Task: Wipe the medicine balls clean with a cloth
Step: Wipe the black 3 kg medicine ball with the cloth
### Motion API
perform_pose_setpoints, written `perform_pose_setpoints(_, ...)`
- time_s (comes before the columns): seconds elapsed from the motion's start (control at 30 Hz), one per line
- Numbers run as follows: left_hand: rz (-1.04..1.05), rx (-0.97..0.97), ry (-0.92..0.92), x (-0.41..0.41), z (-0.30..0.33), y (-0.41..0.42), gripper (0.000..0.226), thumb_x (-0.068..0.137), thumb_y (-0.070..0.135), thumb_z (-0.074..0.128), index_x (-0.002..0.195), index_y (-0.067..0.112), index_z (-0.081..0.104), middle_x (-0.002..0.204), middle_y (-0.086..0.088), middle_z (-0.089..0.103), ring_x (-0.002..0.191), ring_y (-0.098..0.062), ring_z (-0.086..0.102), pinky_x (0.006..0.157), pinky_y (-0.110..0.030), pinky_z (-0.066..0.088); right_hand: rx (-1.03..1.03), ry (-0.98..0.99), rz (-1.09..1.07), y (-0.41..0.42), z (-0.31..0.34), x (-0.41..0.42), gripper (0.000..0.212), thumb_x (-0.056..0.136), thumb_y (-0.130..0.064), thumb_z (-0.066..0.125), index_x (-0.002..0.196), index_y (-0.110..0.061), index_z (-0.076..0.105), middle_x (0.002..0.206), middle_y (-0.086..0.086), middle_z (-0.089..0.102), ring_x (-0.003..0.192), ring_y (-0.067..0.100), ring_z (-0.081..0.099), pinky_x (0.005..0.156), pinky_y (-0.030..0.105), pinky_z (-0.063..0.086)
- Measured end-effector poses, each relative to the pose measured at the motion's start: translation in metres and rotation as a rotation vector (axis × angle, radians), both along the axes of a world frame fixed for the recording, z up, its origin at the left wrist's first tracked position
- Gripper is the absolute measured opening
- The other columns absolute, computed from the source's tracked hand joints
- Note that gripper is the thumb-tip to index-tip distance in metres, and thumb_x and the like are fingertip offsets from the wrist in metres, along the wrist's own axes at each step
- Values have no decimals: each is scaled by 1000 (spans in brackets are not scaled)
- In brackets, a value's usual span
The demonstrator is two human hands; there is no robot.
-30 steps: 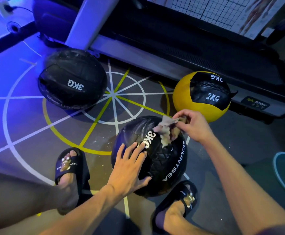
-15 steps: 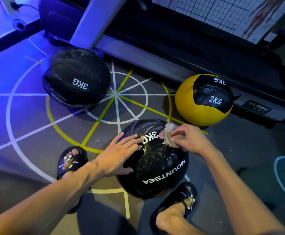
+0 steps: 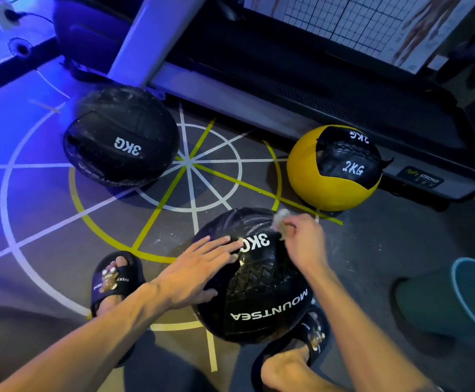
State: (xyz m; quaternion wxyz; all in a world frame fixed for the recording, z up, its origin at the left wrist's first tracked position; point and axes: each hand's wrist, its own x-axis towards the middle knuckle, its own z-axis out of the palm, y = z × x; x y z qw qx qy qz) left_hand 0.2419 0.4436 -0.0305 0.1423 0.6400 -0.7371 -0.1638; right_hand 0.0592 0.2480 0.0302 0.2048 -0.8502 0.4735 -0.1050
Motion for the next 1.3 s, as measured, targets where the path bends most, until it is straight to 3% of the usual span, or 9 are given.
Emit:
perform_pose_setpoints(0.13, -2, 25, -16, 3, -1, 3, 83, 83, 38, 75, 155, 26, 35, 168, 24, -11, 156, -3, -13, 129, -42, 4, -191, 1, 365, 41, -7, 10, 25, 99, -17, 59, 120, -16, 73, 123, -4, 66, 114, 15, 55, 102, 27, 42)
perform_pose_setpoints(0.33, -16, 39, -81, -6, 2, 4, 87, 91, 36, 71, 162, 28, 21, 167, 23, -19, 154, -5, -21, 129, -39, -1, -77, -4, 4, -3, -16, -17, 28, 101, -15, 55, 124, -16, 71, 127, 3, 67, 116, 21, 62, 101, 34, 46)
perform_pose_setpoints(0.53, -10, 37, -42, -3, -1, 9, 85, 91, 36, 72, 160, 28, 24, 167, 24, -17, 155, -5, -17, 128, -37, 2, -141, 26, 378, 31, -18, -7, 34, 100, -12, 58, 132, -20, 67, 145, -2, 57, 135, 13, 50, 119, 29, 26)
perform_pose_setpoints(0.7, -23, 7, -13, -12, 1, 7, 85, 91, 33, 73, 161, 26, 26, 169, 23, -11, 156, -6, -13, 129, -36, 5, -36, 8, 25, 3, -6, -21, 39, 99, -1, 52, 128, -20, 69, 138, 1, 64, 126, 24, 60, 111, 37, 41)
perform_pose_setpoints(0.9, -10, 14, -27, -13, -5, 8, 84, 90, 34, 73, 160, 25, 27, 171, 17, -6, 157, -9, -11, 129, -43, 11, -174, 172, 604, 33, -25, 7, 50, 95, 3, 54, 138, -22, 60, 153, -6, 48, 142, 14, 43, 125, 29, 19)
perform_pose_setpoints(1.0, -11, 23, -6, -14, -2, 10, 86, 92, 33, 71, 162, 27, 21, 169, 22, -12, 156, -5, -16, 129, -39, 7, -71, 160, 327, -2, -13, -17, 56, 97, 4, 49, 136, -34, 62, 153, -13, 45, 135, 11, 50, 121, 36, 33)
perform_pose_setpoints(1.07, -20, 23, 3, -16, -3, 9, 87, 92, 31, 71, 162, 28, 21, 168, 24, -13, 155, -4, -16, 129, -38, 7, -36, 124, 133, -5, -6, -23, 47, 97, 4, 51, 132, -24, 66, 147, -1, 56, 132, 22, 56, 117, 39, 38)
perform_pose_setpoints(1.17, -20, 3, -7, -16, -5, 9, 85, 89, 32, 74, 159, 26, 26, 170, 19, -10, 157, -8, -13, 129, -39, 9, -17, 94, 315, 38, -2, 1, 45, 93, 9, 49, 130, -9, 67, 143, 12, 58, 135, 31, 49, 115, 42, 37)
perform_pose_setpoints(1.3, -14, 11, -14, -16, -8, 14, 86, 89, 33, 74, 158, 28, 23, 170, 15, -4, 157, -11, -8, 128, -44, 15, -100, 149, 554, 52, -3, 6, 55, 99, 1, 48, 146, -27, 52, 158, -10, 40, 145, 11, 37, 123, 32, 27)
